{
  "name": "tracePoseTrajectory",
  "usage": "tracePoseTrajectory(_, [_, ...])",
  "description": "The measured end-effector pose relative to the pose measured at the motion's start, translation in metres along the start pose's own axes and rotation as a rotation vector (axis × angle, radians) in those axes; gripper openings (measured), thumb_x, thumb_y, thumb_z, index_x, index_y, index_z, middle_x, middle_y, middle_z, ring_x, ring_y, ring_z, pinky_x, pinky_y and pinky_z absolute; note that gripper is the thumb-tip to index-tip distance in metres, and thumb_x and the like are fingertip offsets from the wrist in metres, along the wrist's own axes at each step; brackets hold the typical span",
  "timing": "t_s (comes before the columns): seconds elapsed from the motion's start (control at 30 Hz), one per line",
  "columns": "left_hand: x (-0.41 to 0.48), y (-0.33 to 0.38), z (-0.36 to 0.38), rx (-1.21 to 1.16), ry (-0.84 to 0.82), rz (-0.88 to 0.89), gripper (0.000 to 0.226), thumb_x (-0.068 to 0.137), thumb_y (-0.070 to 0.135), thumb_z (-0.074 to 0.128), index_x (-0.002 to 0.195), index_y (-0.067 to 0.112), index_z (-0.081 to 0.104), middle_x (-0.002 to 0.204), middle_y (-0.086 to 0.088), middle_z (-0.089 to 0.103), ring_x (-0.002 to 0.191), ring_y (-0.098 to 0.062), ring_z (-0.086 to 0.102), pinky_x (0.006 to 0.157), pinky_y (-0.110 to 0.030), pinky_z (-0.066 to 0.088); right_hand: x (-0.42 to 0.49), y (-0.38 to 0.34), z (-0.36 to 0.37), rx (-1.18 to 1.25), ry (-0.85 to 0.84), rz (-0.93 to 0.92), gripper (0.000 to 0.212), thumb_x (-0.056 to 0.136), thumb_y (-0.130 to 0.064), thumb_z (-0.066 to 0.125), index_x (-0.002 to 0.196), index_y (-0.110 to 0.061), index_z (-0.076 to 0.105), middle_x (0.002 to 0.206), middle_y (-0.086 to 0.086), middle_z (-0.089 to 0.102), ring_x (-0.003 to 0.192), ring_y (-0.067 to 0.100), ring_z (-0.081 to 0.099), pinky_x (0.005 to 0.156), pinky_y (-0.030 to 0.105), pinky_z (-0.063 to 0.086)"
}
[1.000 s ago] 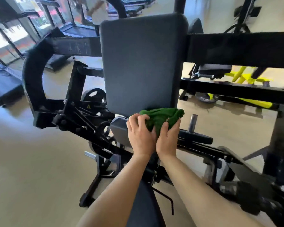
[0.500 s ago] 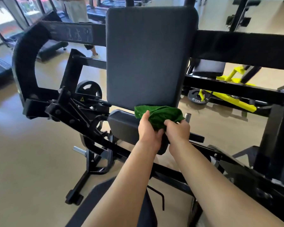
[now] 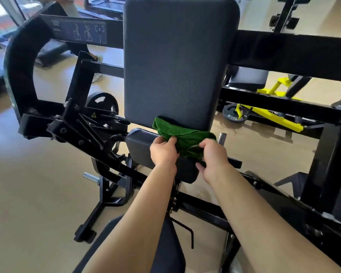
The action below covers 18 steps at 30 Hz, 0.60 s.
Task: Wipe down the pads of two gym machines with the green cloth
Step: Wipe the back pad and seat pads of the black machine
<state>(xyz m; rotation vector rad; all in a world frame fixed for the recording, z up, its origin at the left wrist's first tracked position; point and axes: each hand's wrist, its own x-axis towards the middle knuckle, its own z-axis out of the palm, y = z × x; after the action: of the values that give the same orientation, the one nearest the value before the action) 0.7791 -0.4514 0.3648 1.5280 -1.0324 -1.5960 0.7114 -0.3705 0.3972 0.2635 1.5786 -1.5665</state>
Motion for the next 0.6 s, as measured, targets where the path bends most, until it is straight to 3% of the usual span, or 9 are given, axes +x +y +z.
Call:
tracePoseTrajectory(0.07, [0.000,-0.004,-0.007,0.301,-0.011,0.132,0.013,0.084,0.039,0.065,0.080,0.026,0.067,0.077,0.005,0.070,0.086,-0.026,0.067,0.073,-0.035,0.050,-0.001,-0.009,-0.004,0.060,-0.062,0.061,0.005,0.095,-0.016,0.052,0.097,-0.016,0.056,0.116,0.015,0.063,0.108,0.031,0.062,0.093,0.047,0.054])
tracePoseTrajectory(0.13, [0.001,-0.005,-0.012,0.456,-0.033,0.178,0.021,0.086,0.042,0.058,0.083,0.023,0.067,0.078,0.001,0.072,0.080,-0.024,0.066,0.071,-0.032,0.047,-0.002,-0.011,-0.003,0.243,-0.137,0.085,0.016,0.094,-0.014,0.049,0.108,-0.010,0.056,0.124,0.023,0.060,0.115,0.039,0.061,0.103,0.049,0.051])
tracePoseTrajectory(0.2, [0.000,-0.003,-0.013,0.316,-0.105,0.072,0.021,0.092,0.031,0.053,0.089,0.015,0.067,0.075,-0.007,0.073,0.063,-0.022,0.069,0.060,-0.027,0.050,-0.008,-0.008,0.001,0.438,-0.171,0.089,0.029,0.092,-0.014,0.048,0.119,-0.004,0.055,0.132,0.025,0.056,0.121,0.042,0.058,0.113,0.048,0.044])
tracePoseTrajectory(0.27, [-0.002,0.001,-0.013,0.013,-0.188,-0.124,0.021,0.097,0.020,0.049,0.098,0.005,0.064,0.081,-0.018,0.073,0.062,-0.024,0.072,0.054,-0.027,0.056,-0.013,0.000,0.007,0.586,-0.214,0.085,0.023,0.093,-0.015,0.047,0.110,-0.002,0.056,0.136,0.023,0.055,0.127,0.040,0.054,0.120,0.046,0.036])
tracePoseTrajectory(0.33, [-0.001,0.004,-0.015,-0.165,-0.229,-0.225,0.024,0.100,0.021,0.047,0.106,0.002,0.060,0.089,-0.025,0.070,0.075,-0.030,0.072,0.060,-0.032,0.060,-0.017,0.007,0.015,0.700,-0.240,0.078,0.016,0.095,-0.013,0.043,0.099,-0.004,0.056,0.129,0.018,0.056,0.129,0.034,0.052,0.123,0.042,0.031])
tracePoseTrajectory(0.47, [0.007,0.009,-0.016,-0.343,-0.211,-0.275,0.032,0.097,0.029,0.054,0.113,0.002,0.059,0.098,-0.029,0.069,0.089,-0.036,0.070,0.077,-0.039,0.059,-0.021,0.019,0.036,0.753,-0.243,0.059,0.017,0.094,-0.010,0.042,0.098,-0.005,0.058,0.102,0.009,0.061,0.107,0.023,0.060,0.119,0.032,0.037])
tracePoseTrajectory(0.6, [0.011,0.016,-0.016,-0.403,-0.185,-0.262,0.021,0.091,0.017,0.067,0.100,-0.001,0.063,0.101,-0.030,0.069,0.085,-0.035,0.070,0.083,-0.042,0.059,-0.021,0.025,0.052,0.703,-0.278,0.080,0.020,0.094,-0.008,0.042,0.099,-0.002,0.060,0.095,0.010,0.065,0.100,0.023,0.064,0.108,0.026,0.047])
